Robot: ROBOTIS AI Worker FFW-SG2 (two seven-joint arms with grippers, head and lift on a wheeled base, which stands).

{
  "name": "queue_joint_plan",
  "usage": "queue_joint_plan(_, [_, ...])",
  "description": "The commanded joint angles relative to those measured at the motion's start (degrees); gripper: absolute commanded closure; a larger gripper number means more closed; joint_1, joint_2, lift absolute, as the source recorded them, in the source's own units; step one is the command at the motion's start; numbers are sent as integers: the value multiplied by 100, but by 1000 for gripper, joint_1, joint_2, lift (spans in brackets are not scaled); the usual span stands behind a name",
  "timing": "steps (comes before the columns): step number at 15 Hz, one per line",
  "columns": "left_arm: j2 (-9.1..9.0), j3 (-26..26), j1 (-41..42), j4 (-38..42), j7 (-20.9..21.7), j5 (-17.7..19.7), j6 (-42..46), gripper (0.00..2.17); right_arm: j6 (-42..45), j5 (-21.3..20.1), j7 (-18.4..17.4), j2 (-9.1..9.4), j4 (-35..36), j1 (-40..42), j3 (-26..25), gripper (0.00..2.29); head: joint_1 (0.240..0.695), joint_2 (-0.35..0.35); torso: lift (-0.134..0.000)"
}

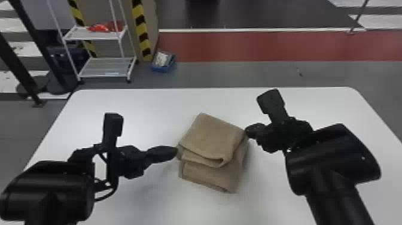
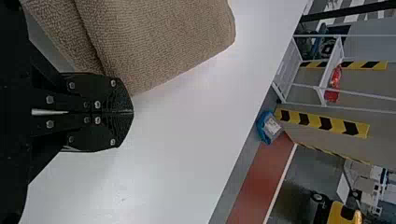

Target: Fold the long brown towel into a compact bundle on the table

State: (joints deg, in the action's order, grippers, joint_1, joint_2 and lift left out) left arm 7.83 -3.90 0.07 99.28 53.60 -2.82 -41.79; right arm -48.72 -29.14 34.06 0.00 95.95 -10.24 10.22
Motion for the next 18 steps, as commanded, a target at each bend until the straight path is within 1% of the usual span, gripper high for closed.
queue_joint_plan(1, [-1,65,107,74,248,-43,34,2125,306,22,-13,5,-367,-171,24,2047,695,25,-123])
queue_joint_plan(3, [-1,144,204,188,432,-70,34,2125,499,40,-84,5,-657,-312,42,2047,695,19,-123])
queue_joint_plan(5, [-9,250,300,276,476,-175,34,2125,710,66,-110,5,-850,-400,51,2047,695,9,-123])
queue_joint_plan(8, [-27,294,371,381,590,-193,16,2125,1009,101,-171,5,-1245,-584,51,2047,695,2,-123])
queue_joint_plan(12, [-62,381,520,583,643,-210,16,2125,1308,119,-233,5,-1527,-734,59,2047,695,-6,-123])
queue_joint_plan(14, [-62,258,494,583,555,-210,16,2125,1343,13,-312,5,-1377,-699,7,2044,695,-11,-123])
queue_joint_plan(15, [-36,65,467,636,494,-184,16,2125,1272,-13,-330,5,-1096,-611,-116,2044,695,-11,-123])
queue_joint_plan(16, [-1,-172,450,706,335,-140,16,2121,1237,-22,-347,5,-744,-479,-204,2044,695,-9,-123])
queue_joint_plan(17, [26,-462,441,873,-130,-26,-230,2007,1185,-4,-461,5,-270,-277,-257,1845,695,-4,-123])
queue_joint_plan(18, [34,-805,476,1076,-614,317,-441,1318,1185,119,-479,5,214,-31,-310,1291,695,3,-123])
